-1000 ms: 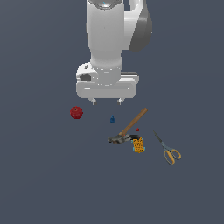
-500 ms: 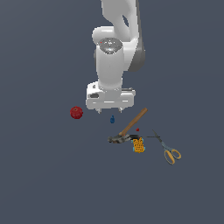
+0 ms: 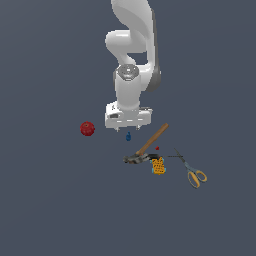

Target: Pick up a designated object from a clutter of objects.

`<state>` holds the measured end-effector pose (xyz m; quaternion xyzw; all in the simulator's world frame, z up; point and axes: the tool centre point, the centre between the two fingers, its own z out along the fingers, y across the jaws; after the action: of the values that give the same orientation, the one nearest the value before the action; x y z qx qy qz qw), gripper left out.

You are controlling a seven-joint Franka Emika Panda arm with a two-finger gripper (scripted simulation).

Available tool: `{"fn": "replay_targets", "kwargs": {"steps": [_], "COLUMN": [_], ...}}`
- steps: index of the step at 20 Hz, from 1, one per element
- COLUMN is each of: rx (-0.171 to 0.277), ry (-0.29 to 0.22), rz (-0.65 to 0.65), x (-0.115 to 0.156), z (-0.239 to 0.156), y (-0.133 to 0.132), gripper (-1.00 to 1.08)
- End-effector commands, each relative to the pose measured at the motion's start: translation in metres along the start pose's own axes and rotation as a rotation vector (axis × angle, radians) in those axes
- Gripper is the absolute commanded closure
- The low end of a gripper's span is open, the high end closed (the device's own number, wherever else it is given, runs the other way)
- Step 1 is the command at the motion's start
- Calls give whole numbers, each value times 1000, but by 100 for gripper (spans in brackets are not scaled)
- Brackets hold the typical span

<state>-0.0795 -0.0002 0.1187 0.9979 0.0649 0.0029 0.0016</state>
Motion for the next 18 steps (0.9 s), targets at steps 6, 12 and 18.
{"fn": "replay_targets", "kwargs": {"steps": [6,12,18], "rx": [3,4,4], "ry": [-5,-6,-6], "rz": [-18,-20,-20], "x": [-20,-22,-23], "z": [23,26,38], "y": [-5,-6,-6], "gripper": [-92,-92,-92]}}
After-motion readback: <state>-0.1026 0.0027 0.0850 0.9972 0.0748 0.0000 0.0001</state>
